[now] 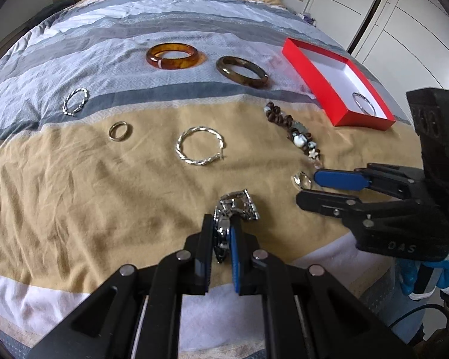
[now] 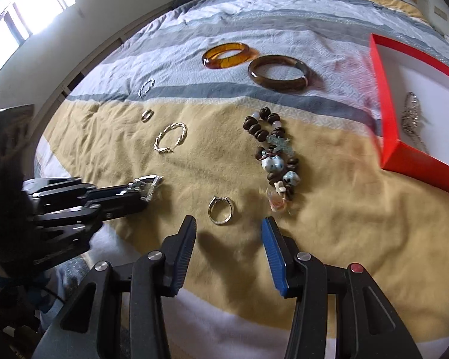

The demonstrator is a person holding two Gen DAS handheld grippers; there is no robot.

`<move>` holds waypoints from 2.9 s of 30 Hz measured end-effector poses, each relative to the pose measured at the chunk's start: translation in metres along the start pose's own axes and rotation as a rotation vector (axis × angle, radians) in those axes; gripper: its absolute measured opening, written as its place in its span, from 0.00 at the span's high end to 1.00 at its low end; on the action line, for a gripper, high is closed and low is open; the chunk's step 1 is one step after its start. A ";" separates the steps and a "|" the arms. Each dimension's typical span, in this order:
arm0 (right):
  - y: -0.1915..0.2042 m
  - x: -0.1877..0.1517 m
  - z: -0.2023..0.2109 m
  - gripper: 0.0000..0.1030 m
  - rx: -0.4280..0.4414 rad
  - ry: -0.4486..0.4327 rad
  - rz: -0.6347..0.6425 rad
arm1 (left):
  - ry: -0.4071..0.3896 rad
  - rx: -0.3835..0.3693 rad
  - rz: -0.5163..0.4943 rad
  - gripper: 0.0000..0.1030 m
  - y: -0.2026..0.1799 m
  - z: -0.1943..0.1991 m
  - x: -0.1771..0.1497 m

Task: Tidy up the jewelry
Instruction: 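Grasp the silver watch with the left tool while the right tool grasps a small silver ring, then carry the watch and ring in both tools over the red box, then open the right tool to drop the ring while the left tool releases the watch into the box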

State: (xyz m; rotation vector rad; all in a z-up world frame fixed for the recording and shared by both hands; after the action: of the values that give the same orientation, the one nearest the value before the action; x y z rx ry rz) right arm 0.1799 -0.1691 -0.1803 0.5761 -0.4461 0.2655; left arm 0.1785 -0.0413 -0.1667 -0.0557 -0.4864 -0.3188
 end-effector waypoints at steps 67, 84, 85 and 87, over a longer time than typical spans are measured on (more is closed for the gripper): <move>-0.240 0.089 0.162 0.73 -0.451 -0.155 -0.056 | -0.121 0.057 -0.137 0.79 -0.207 -0.061 0.220; -0.041 0.041 0.233 0.63 -0.283 -0.318 0.033 | -0.240 0.261 -0.038 0.70 -0.093 0.126 0.107; -0.032 0.038 0.234 0.63 -0.277 -0.321 0.038 | -0.249 0.270 -0.033 0.70 -0.086 0.134 0.104; -0.012 0.030 0.236 0.62 -0.260 -0.328 0.044 | -0.274 0.287 -0.022 0.70 -0.073 0.154 0.093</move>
State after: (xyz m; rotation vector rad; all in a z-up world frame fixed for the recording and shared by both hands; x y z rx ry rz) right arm 0.1328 -0.3115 0.0045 0.3546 -0.7981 0.1506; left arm 0.1637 -0.1174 0.0111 0.1870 -0.8005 -0.2613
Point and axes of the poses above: each gripper's, at about its wrist camera, not at the fingertips, and z roughly against the way its jaws point, y to its left, x to its top, the point moved 7 cm from there along -z, roughly the way its jaws point, and after that the axes turned 14 degrees about x, right-handed, at the moved point
